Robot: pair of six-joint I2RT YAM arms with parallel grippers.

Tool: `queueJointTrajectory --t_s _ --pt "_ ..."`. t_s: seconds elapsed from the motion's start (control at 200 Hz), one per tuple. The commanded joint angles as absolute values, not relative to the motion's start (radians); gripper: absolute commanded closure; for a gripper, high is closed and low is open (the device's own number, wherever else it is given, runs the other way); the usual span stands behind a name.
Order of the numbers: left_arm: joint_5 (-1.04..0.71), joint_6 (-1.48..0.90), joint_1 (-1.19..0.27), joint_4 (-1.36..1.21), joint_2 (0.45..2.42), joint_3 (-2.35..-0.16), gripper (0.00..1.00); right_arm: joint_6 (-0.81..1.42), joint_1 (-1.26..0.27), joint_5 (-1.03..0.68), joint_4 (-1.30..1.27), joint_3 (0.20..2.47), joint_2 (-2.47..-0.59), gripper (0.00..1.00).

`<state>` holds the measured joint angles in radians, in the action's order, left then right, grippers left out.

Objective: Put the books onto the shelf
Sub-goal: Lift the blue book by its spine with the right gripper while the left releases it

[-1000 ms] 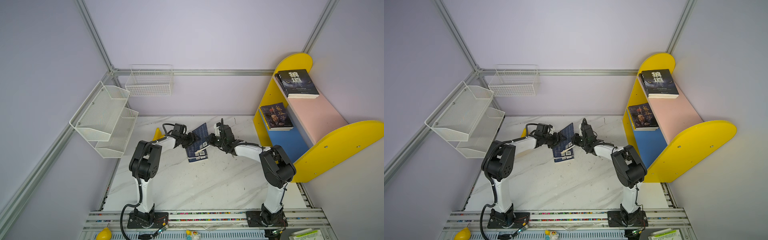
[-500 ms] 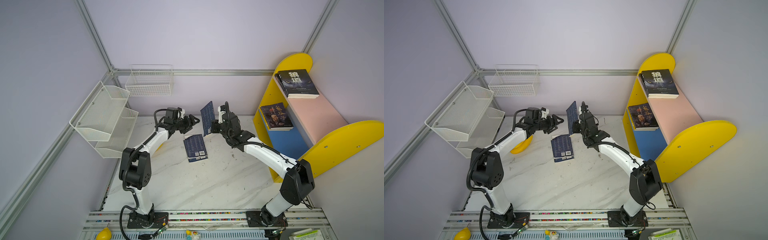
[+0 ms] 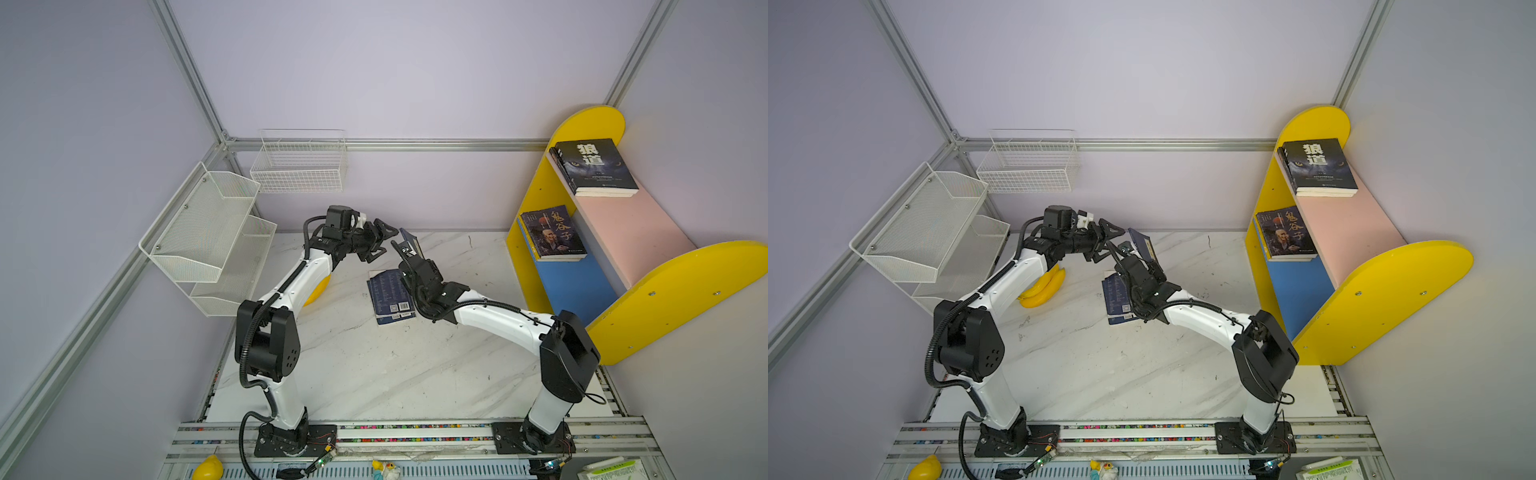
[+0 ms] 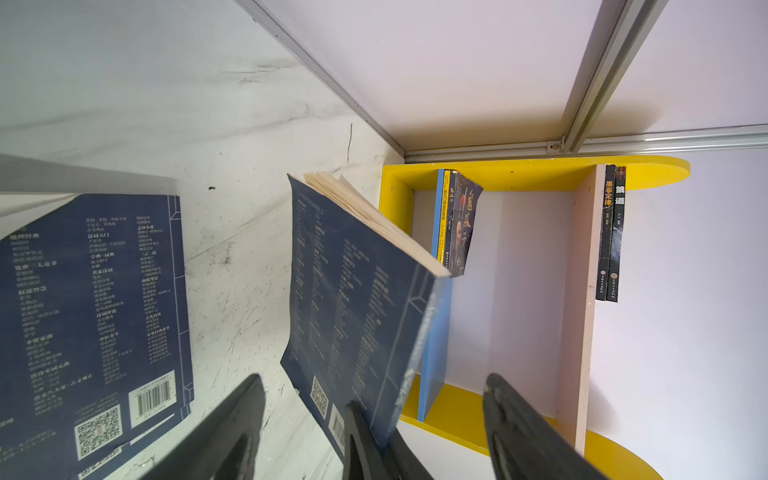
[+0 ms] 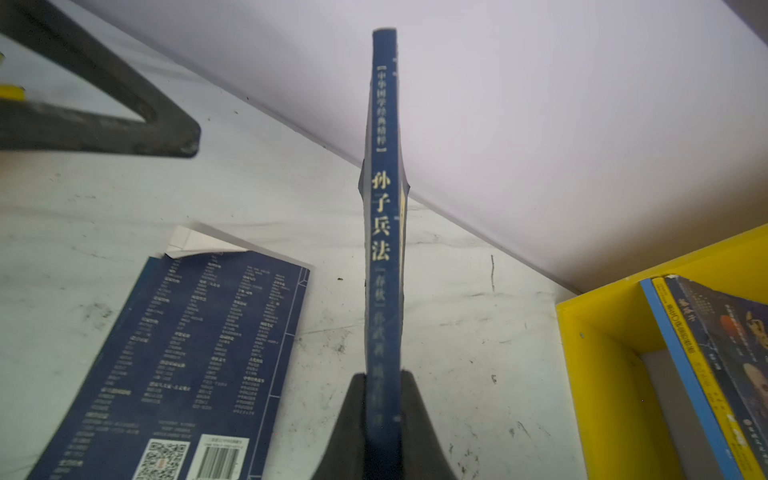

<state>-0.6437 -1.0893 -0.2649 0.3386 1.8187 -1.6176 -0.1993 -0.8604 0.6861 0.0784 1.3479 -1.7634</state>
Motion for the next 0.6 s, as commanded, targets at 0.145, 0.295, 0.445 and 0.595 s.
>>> queueJointTrajectory --t_s 0.145,0.295,0.445,0.595 --pt "-0.666 -1.083 -0.288 0.387 1.868 -1.738 0.21 -0.35 -0.911 0.788 -0.02 1.387 -1.812 1.0" --pt "-0.652 -1.041 -0.31 0.45 1.924 -1.791 0.24 -0.385 -0.939 0.785 -0.035 1.402 -1.843 1.0" --pt "-0.636 -1.003 -0.321 0.496 1.956 -1.812 0.35 -0.403 -0.957 0.785 -0.036 1.418 -1.87 1.0" --pt "-0.613 -0.985 -0.326 0.504 1.96 -1.807 0.59 -0.435 -0.978 0.819 -0.041 1.425 -1.908 1.0"
